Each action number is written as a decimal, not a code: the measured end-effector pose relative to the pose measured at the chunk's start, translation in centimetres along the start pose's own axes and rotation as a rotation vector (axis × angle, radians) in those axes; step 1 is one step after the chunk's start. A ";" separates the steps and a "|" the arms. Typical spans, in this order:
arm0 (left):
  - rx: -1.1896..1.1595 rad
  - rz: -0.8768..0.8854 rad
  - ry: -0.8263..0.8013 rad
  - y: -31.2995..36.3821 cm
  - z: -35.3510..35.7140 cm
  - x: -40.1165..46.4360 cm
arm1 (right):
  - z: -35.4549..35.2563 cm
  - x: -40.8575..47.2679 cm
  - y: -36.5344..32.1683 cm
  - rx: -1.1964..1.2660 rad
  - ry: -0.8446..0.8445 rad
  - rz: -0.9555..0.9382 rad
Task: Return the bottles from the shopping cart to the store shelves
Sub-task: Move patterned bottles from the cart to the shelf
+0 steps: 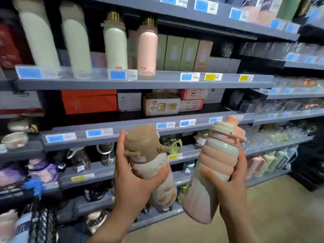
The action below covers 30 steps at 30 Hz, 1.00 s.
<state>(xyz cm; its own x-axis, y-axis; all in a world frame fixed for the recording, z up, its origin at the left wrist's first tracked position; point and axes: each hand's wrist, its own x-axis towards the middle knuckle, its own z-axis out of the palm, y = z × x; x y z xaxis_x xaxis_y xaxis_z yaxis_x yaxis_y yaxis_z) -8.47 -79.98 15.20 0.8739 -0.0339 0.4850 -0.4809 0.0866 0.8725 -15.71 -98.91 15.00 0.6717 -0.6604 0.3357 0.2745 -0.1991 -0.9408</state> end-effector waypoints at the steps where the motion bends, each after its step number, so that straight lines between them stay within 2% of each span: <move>1: -0.019 -0.005 -0.005 -0.1 0.9 0.9 | -0.3 1.2 -0.1 0.009 -0.003 -0.003; 10: -0.091 0.075 0.076 -3.3 6.4 12.1 | 3.0 14.8 -1.6 0.039 -0.125 -0.183; 14: -0.079 0.126 0.107 -4.9 7.5 18.1 | 6.7 21.5 -1.1 0.130 -0.187 -0.171; 19: -0.058 0.136 0.132 -6.1 8.2 22.4 | 10.8 27.3 -0.8 0.427 -0.232 -0.052; 25: 0.014 0.103 0.227 -5.5 8.7 23.8 | 15.8 33.3 -1.9 0.886 -0.140 0.089; 30: 0.092 0.167 0.348 -5.0 9.3 23.9 | 18.1 38.9 -3.6 1.050 -0.062 0.140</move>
<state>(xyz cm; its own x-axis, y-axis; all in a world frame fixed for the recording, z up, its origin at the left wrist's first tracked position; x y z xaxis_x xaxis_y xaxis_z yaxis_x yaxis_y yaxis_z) 14.16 -90.50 22.96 0.7476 0.3138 0.5854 -0.6089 -0.0282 0.7927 21.90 -110.77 32.29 0.7692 -0.5851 0.2569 0.6286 0.6206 -0.4688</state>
